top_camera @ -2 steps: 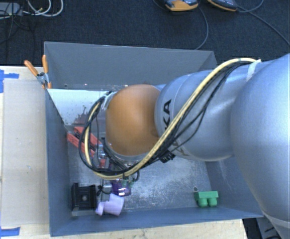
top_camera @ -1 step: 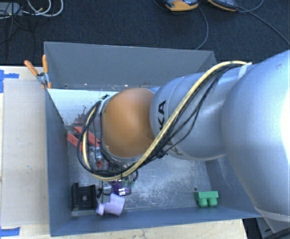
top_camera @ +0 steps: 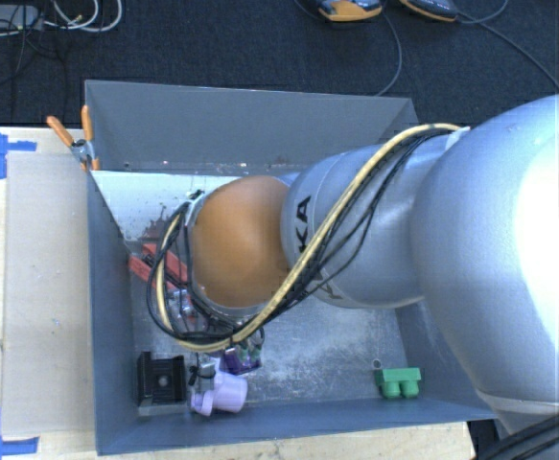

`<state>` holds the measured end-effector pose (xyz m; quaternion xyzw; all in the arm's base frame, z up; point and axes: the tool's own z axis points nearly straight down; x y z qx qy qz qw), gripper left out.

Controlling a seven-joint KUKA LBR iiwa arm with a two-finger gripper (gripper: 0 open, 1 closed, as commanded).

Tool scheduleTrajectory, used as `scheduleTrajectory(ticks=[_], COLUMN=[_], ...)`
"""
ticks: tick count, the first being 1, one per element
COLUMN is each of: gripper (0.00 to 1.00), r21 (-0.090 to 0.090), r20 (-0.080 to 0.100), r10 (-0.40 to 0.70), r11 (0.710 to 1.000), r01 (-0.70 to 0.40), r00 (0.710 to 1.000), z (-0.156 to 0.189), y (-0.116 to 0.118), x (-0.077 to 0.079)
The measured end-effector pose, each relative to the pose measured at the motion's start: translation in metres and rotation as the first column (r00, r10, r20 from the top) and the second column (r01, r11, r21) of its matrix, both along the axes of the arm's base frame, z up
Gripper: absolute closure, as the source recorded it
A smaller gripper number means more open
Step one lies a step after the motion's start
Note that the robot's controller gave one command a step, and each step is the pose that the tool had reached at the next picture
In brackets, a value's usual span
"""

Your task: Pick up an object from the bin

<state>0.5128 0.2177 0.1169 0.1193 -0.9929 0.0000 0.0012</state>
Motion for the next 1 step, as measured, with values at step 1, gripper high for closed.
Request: scheduleTrajectory(ticks=[1], gripper=[0.0], r21=[0.001], r20=[-0.001], r10=[0.317], r11=[0.948], r01=[-0.317], r00=[0.948], z=[-0.035], y=[-0.0302], x=[-0.0121])
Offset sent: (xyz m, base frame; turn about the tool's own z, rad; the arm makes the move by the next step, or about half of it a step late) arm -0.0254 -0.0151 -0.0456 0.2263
